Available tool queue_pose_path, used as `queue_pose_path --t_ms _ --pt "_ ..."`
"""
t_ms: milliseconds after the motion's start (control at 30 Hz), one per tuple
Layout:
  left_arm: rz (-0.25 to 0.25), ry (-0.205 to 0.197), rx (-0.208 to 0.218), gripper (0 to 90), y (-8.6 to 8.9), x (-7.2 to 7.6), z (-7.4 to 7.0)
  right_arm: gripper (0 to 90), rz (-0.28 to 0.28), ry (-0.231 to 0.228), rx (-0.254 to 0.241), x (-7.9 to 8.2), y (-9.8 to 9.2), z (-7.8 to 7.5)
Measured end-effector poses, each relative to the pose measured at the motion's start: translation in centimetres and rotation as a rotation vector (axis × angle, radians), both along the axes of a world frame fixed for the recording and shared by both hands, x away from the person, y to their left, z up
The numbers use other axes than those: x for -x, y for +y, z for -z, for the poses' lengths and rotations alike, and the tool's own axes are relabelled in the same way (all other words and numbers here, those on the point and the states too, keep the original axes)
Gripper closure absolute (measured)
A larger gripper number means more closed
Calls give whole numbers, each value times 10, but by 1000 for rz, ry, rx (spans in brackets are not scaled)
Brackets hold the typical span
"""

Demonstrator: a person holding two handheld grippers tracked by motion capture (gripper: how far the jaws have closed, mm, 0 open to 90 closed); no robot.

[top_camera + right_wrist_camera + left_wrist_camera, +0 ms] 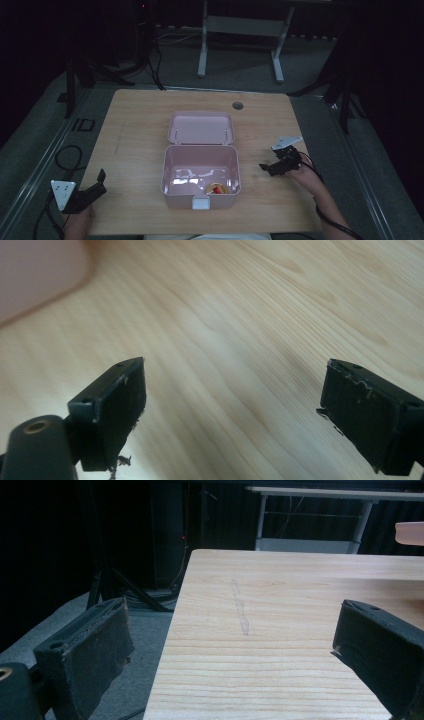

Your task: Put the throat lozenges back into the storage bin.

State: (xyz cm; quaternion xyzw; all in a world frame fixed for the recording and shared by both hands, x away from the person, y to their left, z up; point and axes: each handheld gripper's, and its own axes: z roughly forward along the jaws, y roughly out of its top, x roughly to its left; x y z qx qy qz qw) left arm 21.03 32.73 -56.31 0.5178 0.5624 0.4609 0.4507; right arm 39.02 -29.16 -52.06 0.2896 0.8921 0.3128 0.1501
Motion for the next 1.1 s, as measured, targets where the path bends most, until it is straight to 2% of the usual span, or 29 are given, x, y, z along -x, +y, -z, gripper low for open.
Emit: queue_pose_path --t_ms 33,300,433,533,667,867,933,1100 --pt "0 -1 0 30 0 0 0 108 56 -31 -7 1 -9 7" --pt "0 1 0 30 0 0 0 108 259 -115 -62 11 -35 19" --pt "0 1 0 30 0 0 0 108 349 -113 -82 14 -48 24" --pt "1 1 0 30 0 0 0 108 406 -131 -94 16 -56 25" --pt "0 -1 1 30 0 0 0 108 516 -168 -78 19 -64 25" --pt "-1 0 0 30 0 0 0 108 688 -238 -125 25 -75 25" --pt "-2 0 2 30 0 0 0 108 715 -244 -135 28 -78 25" --pt "-2 0 1 30 0 0 0 108 739 -261 -144 31 -81 27"
